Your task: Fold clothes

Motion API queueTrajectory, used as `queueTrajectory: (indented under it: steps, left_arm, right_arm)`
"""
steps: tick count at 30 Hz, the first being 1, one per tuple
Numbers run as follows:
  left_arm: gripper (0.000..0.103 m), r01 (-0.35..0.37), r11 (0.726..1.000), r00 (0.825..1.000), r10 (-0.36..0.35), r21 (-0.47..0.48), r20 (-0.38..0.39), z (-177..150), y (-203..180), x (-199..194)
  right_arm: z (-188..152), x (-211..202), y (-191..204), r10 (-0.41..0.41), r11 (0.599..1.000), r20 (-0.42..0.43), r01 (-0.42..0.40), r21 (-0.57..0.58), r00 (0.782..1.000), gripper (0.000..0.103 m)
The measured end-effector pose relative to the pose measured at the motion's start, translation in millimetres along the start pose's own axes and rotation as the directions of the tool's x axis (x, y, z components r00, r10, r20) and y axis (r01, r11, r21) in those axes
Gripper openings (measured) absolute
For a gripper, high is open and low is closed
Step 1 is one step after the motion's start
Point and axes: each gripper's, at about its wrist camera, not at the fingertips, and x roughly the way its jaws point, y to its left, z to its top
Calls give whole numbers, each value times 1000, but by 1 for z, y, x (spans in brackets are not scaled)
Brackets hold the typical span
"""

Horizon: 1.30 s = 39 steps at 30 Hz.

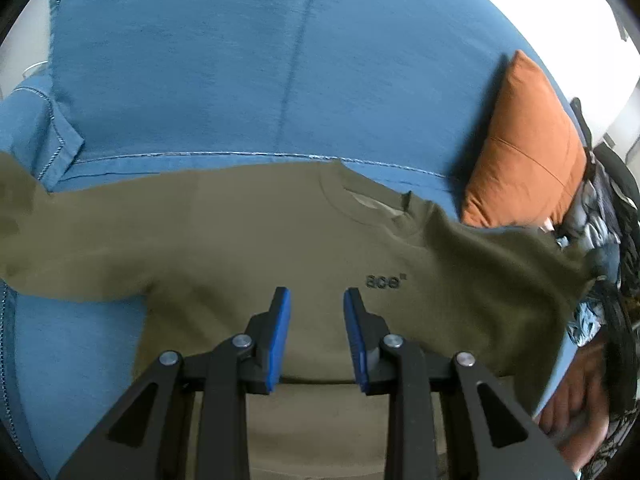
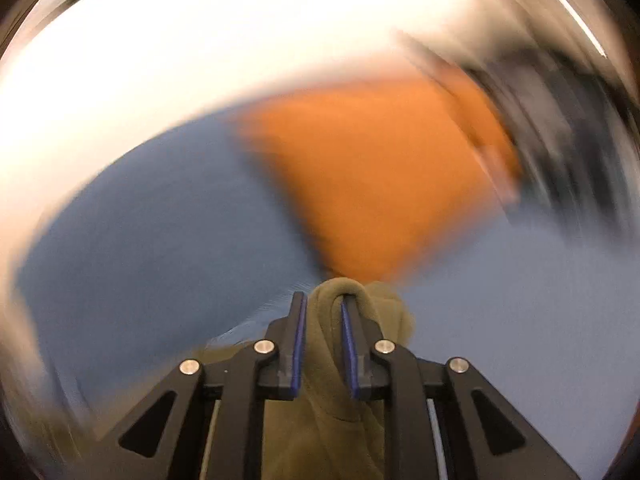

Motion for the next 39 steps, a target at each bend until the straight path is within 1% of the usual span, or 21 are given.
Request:
queueTrajectory:
  steps: [1,3,5,8,9,10,12,14,16,17,19,23,25,26,28,31,33,36,37,38,39]
  left_arm:
    - [27,-3,1000,1000,3,-2,-3,0,1,2]
    - [27,-10,1000,1000,10,-7,-8,1,4,5]
    - [27,-17,1000,1000,17,-11,-13,2,6,8]
    - [27,-27,999,999,26,-18,-21,3,10,13]
    - [27,-30,999,999,30,-20,-24,3,11,14]
    - [27,-33,999,999,33,-22,-26,4,12,16]
    - [27,-40,999,999,39,-26,-32,5,15,19]
    - [27,-46,998,998,45,-30,-37,5,17,22]
    - [27,-46,999,998,45,-28,-37,5,16,22]
    - [27,-46,999,998,45,-27,-37,5,16,22]
    - [27,-46,999,998,45,-25,-37,4,15,23]
    - [27,-51,998,998,50,-20,-36,2,13,23]
    - [27,-51,999,998,50,-18,-38,2,13,24]
    - [27,-51,999,998,50,-18,-39,2,13,24]
    - [27,-49,999,998,48,-16,-40,1,12,24]
    - [27,-46,999,998,45,-13,-40,1,12,23]
    - [27,-44,999,998,43,-11,-40,1,11,23]
    - [27,-41,999,998,40,-7,-40,0,11,23]
    - [27,-40,999,998,39,-6,-40,0,11,23]
    - [27,-39,999,998,38,-5,-40,0,11,22]
    - [27,-37,999,998,37,-4,-40,0,11,22]
  right_arm:
    - [-14,5,21,68,997,-73,-72,-40,995,18]
    - [-43,15,63,193,970,-223,-220,-104,955,20]
    - [-72,25,100,289,925,-376,-358,-127,880,23]
    - [-107,52,102,353,914,-571,-404,39,741,23]
    - [-106,55,90,394,910,-565,-393,130,725,23]
    - [-102,58,77,428,902,-550,-378,209,717,23]
    - [-90,60,44,477,874,-492,-333,355,728,25]
    - [-80,57,10,508,824,-408,-290,487,758,38]
    - [-72,60,-30,529,729,-292,-251,637,797,44]
    - [-74,64,-46,543,673,-252,-236,701,801,44]
    - [-85,80,-69,572,571,-230,-181,801,787,44]
    - [-114,119,-95,662,362,-193,-83,928,724,44]
    - [-120,131,-104,677,286,-155,-64,956,719,44]
    - [-121,136,-106,679,268,-147,-57,962,719,44]
    - [-125,146,-115,682,243,-158,-18,970,714,44]
    - [-142,155,-122,699,247,-248,98,964,671,42]
    - [-143,159,-126,711,243,-265,126,962,651,41]
    - [-135,161,-123,707,307,-322,136,942,630,40]
    - [-132,162,-121,701,335,-344,137,932,625,31]
    - [-131,163,-119,690,368,-372,142,919,621,27]
    - [-133,165,-118,683,378,-382,147,914,622,18]
